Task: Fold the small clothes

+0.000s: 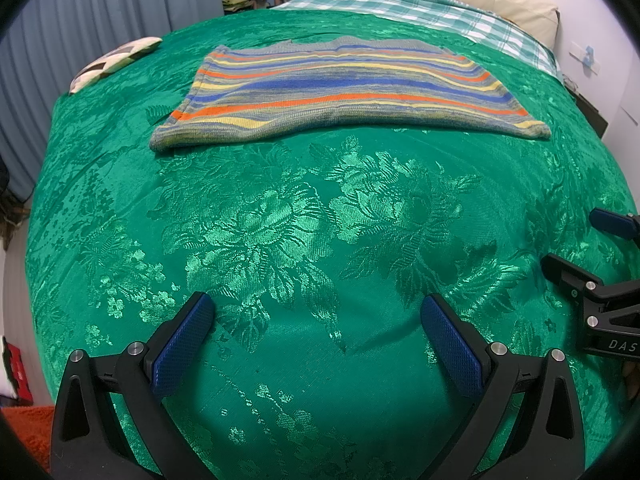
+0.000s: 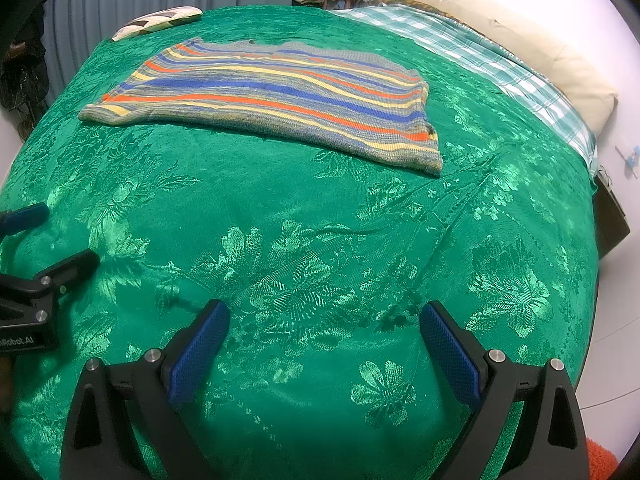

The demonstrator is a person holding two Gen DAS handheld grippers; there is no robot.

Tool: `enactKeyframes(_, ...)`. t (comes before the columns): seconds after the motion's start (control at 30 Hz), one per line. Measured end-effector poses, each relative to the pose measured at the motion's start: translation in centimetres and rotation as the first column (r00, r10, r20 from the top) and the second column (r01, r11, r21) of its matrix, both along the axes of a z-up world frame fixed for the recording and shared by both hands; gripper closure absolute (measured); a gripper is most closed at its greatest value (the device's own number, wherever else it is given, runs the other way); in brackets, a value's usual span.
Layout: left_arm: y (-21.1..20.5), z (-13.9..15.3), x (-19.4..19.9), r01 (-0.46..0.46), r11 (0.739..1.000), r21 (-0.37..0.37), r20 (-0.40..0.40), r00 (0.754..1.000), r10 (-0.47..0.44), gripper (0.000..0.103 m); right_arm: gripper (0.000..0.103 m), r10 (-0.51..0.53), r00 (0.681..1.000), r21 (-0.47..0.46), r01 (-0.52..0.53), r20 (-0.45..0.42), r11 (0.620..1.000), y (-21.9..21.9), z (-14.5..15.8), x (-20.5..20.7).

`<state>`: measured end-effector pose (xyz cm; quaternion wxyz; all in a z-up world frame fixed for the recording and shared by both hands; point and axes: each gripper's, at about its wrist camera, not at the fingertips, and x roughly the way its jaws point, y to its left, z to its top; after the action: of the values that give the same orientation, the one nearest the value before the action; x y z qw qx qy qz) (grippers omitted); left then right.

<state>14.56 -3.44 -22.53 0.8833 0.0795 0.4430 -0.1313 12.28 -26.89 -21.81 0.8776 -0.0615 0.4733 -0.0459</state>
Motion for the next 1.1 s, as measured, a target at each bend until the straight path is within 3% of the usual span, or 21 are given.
enactKeyframes(0.9,-0.2,0.1,0.0,-0.001,1.000,0.006,-0.003,1.000,0.001,0.001,0.007,-0.001,1.000,0.003,0.001,-0.002,1.000,-0.1,0.0,0.0)
enactKeyframes(1.0,-0.9,1.1,-0.4,0.017,0.999,0.050,0.001,1.000,-0.017,0.002,0.007,0.003,1.000,0.043,-0.002,-0.021,0.999,-0.7,0.6,-0.1)
enactKeyframes(1.1,-3.1,3.4,-1.2,0.124,0.990,0.074,0.040,0.991,-0.127,0.002,0.010,0.032,0.999,0.147,-0.030,-0.013,0.989,-3.0,2.3,-0.1)
